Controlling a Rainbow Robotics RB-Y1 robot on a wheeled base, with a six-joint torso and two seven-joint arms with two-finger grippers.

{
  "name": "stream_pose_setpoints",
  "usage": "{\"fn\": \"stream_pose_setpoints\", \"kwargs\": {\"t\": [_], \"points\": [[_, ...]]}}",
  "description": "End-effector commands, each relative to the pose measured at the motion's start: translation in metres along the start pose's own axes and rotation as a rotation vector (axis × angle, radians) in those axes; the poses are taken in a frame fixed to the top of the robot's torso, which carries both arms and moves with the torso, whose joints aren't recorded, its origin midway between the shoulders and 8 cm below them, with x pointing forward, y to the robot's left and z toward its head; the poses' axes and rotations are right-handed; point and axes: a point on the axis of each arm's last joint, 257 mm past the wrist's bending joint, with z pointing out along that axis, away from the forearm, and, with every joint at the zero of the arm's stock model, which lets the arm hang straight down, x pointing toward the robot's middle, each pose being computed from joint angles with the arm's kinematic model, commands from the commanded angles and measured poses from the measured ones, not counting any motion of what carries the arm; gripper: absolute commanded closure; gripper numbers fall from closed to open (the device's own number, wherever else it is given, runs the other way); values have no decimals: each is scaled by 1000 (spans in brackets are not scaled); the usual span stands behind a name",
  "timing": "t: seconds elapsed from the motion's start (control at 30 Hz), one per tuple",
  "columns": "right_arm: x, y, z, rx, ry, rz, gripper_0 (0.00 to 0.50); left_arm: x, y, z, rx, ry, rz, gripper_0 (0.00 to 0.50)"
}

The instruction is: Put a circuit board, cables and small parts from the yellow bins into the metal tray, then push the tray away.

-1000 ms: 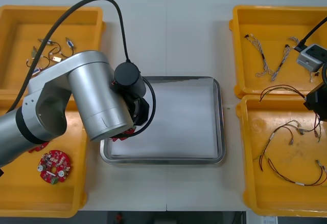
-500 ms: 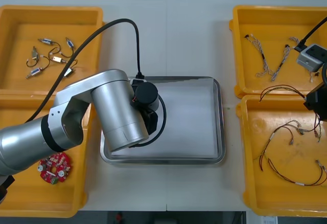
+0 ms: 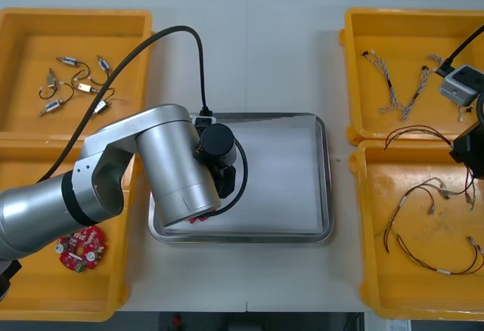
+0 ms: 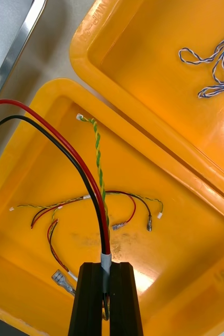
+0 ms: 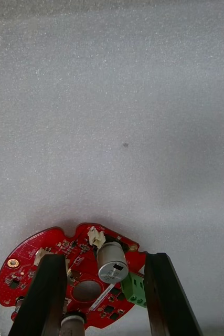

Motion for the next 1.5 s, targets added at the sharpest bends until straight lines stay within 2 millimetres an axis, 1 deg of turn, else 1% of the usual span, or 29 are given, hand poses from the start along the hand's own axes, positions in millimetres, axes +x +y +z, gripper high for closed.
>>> {"fn": "stream_pose_setpoints", "kwargs": {"t": [0.03, 0.1, 0.13, 0.2, 0.3, 0.37, 0.43, 0.47, 0.5, 0.63, 0.73, 0.9, 0.93, 1.03, 1.07, 1.1, 1.13, 1.17, 1.2, 1.23, 1.33, 1.5], "points": [[-9, 3, -3, 2, -18, 0, 500, -9, -12, -10, 30, -41, -23, 22], [-9, 3, -3, 2, -18, 0, 500, -13, -10, -17, 34, -56, -14, 4], [-9, 3, -3, 2, -18, 0, 500, -14, -10, -20, 36, -59, -11, 2], [-9, 3, -3, 2, -18, 0, 500, -19, -9, -31, 51, -58, -10, 0], [-9, 3, -3, 2, -18, 0, 500, -31, -8, -48, 72, -77, -14, 0], [-9, 3, -3, 2, -18, 0, 500, -44, -1, -66, 75, -93, -21, 0], [-9, 3, -3, 2, -18, 0, 500, -53, 4, -80, 89, -91, -34, 0], [-2, 6, 6, -18, 6, 14, 500, -58, 7, -87, 99, -85, -43, 0], [-3, 6, 6, -18, 6, 13, 500, -60, 9, -90, 105, -81, -47, 0], [-9, 6, 4, -11, -7, -6, 500, -79, 24, -113, 137, -58, -105, 0], [-15, 9, 3, -12, -13, -29, 500, -89, 34, -124, 147, -49, -138, 0], [-29, 26, 4, -11, -10, -119, 500, -108, 65, -143, 151, -5, -235, 0], [-33, 31, 5, -11, -8, -142, 500, -115, 75, -148, 150, -3, -261, 0], [-42, 44, 8, -15, -5, -205, 500, -129, 98, -158, 146, 13, -325, 0], [-46, 51, 10, -20, -7, -229, 500, -135, 109, -160, 136, 12, -347, 0], [-50, 56, 11, -24, -10, -248, 500, -137, 115, -162, 133, 14, -361, 0], [-55, 63, 14, -33, -14, -272, 500, -143, 126, -165, 122, 7, -380, 0], [-58, 65, 15, -31, -18, -283, 500, -145, 132, -165, 113, 4, -388, 0], [-64, 76, 18, -40, -25, -317, 500, -151, 146, -168, 95, -8, -410, 0], [-68, 79, 18, -42, -30, -330, 500, -153, 151, -168, 90, -13, -419, 0], [-83, 101, 23, -49, -43, -410, 500, -167, 179, -171, 63, -36, -469, 0], [-102, 136, 34, -59, -43, -542, 500, -185, 219, -175, 29, -63, -476, 0]]}}
